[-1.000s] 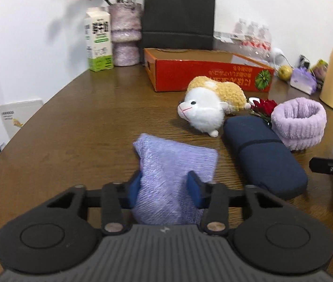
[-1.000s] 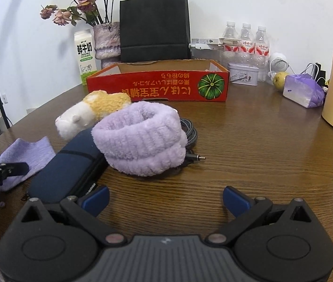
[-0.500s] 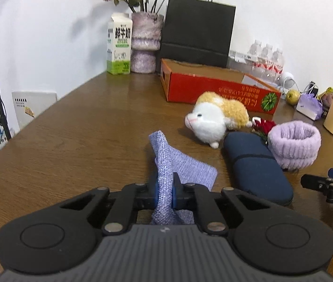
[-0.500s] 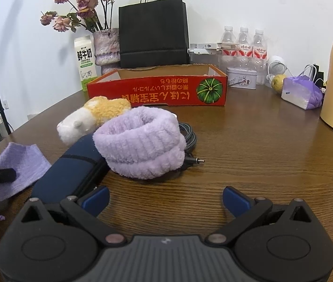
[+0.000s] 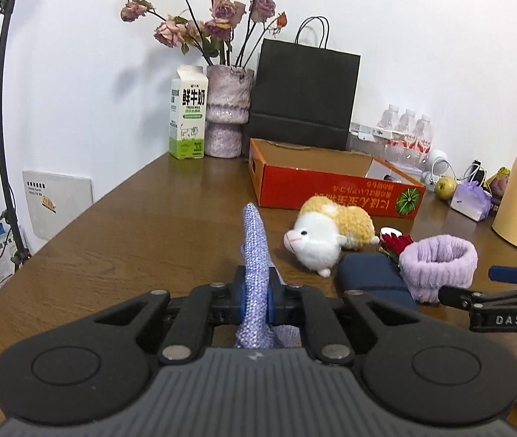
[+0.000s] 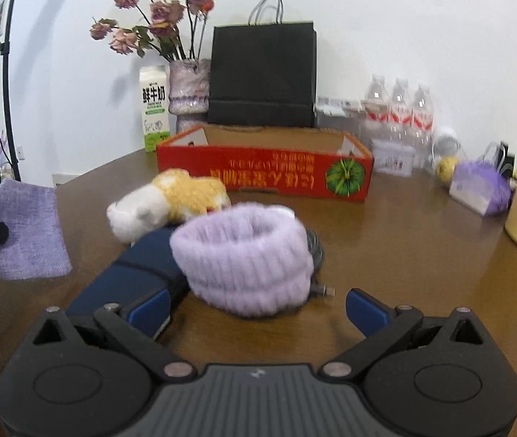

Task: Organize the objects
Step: 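Lift the lilac pouch with the left gripper while the right gripper approaches the headband, then close the right gripper on the lilac headband and lift it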

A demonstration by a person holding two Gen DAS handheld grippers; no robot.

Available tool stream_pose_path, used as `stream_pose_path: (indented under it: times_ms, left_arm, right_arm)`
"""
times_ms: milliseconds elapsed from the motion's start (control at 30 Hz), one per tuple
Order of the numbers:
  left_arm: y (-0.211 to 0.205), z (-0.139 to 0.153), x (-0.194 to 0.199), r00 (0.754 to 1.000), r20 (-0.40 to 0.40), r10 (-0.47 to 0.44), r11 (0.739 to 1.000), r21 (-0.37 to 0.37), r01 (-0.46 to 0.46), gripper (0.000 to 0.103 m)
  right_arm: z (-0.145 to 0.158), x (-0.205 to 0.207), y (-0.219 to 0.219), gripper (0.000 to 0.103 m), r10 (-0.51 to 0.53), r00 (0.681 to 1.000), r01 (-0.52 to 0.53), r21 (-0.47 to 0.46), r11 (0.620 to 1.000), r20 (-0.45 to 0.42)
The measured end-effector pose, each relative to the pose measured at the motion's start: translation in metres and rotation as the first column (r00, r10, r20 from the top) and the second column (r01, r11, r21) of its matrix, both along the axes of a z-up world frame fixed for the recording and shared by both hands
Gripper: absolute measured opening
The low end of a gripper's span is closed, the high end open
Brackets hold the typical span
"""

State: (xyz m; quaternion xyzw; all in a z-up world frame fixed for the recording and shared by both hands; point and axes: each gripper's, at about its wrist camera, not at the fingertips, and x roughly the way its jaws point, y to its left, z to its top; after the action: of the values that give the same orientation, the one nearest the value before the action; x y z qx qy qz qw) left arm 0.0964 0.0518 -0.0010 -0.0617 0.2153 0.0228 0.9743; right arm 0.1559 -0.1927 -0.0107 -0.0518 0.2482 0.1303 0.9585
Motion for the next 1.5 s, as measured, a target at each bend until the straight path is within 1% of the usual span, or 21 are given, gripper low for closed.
stream_pose_path:
  times_ms: [100,267,400,500,533,667,700,733,767,867,933,1033,1133,1300,1500]
  left_arm:
    - [0.001,0.004,0.0,1.0,0.015,0.004,1.0,0.003,-0.004,0.01]
    - [0.006,0.006,0.001,0.999,0.033,0.006,1.0,-0.001,-0.006,0.01]
    - [0.006,0.006,0.004,0.999,0.033,-0.002,1.0,0.004,0.002,0.01]
    - [0.005,0.006,0.005,1.0,0.029,-0.003,1.0,0.006,0.003,0.01]
    - [0.004,0.005,0.005,1.0,0.027,-0.004,1.0,0.006,0.003,0.01]
    - [0.004,0.005,0.003,1.0,0.026,-0.003,1.0,0.005,0.003,0.01]
    - [0.004,0.005,0.002,1.0,0.026,-0.003,1.0,0.006,0.003,0.01]
    - [0.004,0.005,0.002,1.0,0.026,-0.003,1.0,0.007,0.003,0.01]
    - [0.004,0.005,0.001,1.0,0.025,-0.004,1.0,0.007,0.004,0.01]
    - [0.003,0.004,0.0,1.0,0.024,-0.008,1.0,0.011,0.008,0.01]
    - [0.003,0.004,0.0,1.0,0.024,-0.009,1.0,0.012,0.009,0.01]
    - [0.002,0.005,-0.002,1.0,0.028,-0.01,1.0,0.014,0.009,0.01]
    - [0.002,0.005,-0.003,0.999,0.032,-0.01,1.0,0.015,0.01,0.01]
    - [-0.003,0.008,-0.005,0.999,0.041,-0.028,1.0,0.015,0.027,0.01]
    - [-0.012,0.013,-0.006,0.997,0.058,-0.055,0.998,0.017,0.054,0.01]
  right_arm:
    - [0.003,0.01,0.007,0.103,0.009,1.0,-0.008,-0.027,1.0,0.008]
    - [-0.001,0.028,0.02,0.102,0.025,1.0,-0.026,-0.07,0.997,-0.005]
    - [-0.005,0.033,0.026,0.095,0.049,0.999,-0.049,-0.078,0.996,-0.012]
    - [-0.005,0.035,0.026,0.092,0.053,0.999,-0.053,-0.079,0.995,-0.005]
    - [-0.006,0.035,0.026,0.086,0.051,0.999,-0.052,-0.077,0.996,-0.005]
    - [-0.006,0.033,0.024,0.074,0.057,0.998,-0.057,-0.08,0.995,-0.002]
    - [-0.006,0.032,0.024,0.068,0.06,0.998,-0.06,-0.081,0.995,0.001]
    - [-0.006,0.03,0.024,0.064,0.064,0.998,-0.064,-0.081,0.995,0.003]
    - [-0.006,0.029,0.024,0.062,0.069,0.998,-0.069,-0.082,0.994,0.002]
    - [-0.006,0.025,0.025,0.052,0.073,0.997,-0.072,-0.095,0.993,0.007]
    - [-0.005,0.022,0.023,0.041,0.08,0.997,-0.079,-0.082,0.994,0.009]
    - [-0.004,0.016,0.02,0.035,0.083,0.996,-0.082,-0.071,0.994,0.015]
    - [-0.002,0.009,0.017,0.032,0.086,0.996,-0.085,-0.061,0.995,0.024]
    - [0.003,-0.002,0.01,0.032,0.091,0.995,-0.09,-0.032,0.995,0.036]
    - [0.014,-0.015,0.005,0.031,0.097,0.993,-0.097,-0.008,0.995,0.073]
